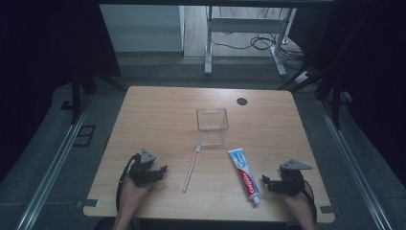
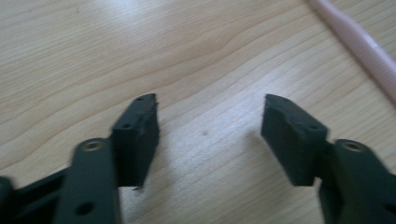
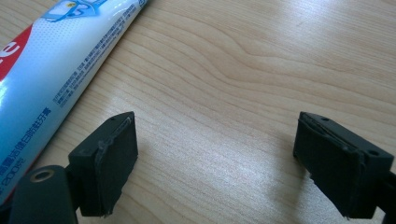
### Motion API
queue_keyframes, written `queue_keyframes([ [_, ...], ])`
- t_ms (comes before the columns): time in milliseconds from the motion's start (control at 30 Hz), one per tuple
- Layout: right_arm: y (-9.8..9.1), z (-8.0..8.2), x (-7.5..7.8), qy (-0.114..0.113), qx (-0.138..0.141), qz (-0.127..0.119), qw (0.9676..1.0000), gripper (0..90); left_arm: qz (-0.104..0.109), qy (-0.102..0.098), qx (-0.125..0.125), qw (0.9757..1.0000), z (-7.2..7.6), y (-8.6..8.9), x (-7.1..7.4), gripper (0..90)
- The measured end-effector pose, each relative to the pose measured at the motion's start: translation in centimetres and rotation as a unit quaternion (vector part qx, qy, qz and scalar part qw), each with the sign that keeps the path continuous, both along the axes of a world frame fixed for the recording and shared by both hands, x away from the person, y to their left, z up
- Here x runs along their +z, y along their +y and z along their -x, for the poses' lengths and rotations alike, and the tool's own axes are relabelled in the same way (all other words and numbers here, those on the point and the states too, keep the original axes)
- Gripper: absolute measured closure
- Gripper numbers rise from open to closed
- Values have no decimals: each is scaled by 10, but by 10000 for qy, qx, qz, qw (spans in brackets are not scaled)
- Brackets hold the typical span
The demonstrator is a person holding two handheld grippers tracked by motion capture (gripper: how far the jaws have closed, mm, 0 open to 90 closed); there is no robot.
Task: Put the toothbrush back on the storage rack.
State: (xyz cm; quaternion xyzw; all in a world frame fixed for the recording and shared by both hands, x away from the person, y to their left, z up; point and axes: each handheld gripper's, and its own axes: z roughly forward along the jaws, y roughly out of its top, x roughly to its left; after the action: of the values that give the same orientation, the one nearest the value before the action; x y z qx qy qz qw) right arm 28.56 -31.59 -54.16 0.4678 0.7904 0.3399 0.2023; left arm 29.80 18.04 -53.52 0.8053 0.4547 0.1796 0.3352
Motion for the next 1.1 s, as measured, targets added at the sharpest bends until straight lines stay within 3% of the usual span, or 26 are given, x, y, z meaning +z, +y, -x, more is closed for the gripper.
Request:
queue_keyframes([
  [267,0,0,0,-7,5,1,10000,135,23,-2,-221,9998,4,-5,8,637],
  [567,0,0,0,-8,1,-4,10000,135,204,153,-470,9986,6,-18,15,880],
  [767,0,0,0,-1,-6,-2,10000,135,210,271,-666,9972,8,-31,18,897],
  [1100,0,0,0,3,-2,-2,10000,135,272,303,-964,9945,9,-48,21,897],
])
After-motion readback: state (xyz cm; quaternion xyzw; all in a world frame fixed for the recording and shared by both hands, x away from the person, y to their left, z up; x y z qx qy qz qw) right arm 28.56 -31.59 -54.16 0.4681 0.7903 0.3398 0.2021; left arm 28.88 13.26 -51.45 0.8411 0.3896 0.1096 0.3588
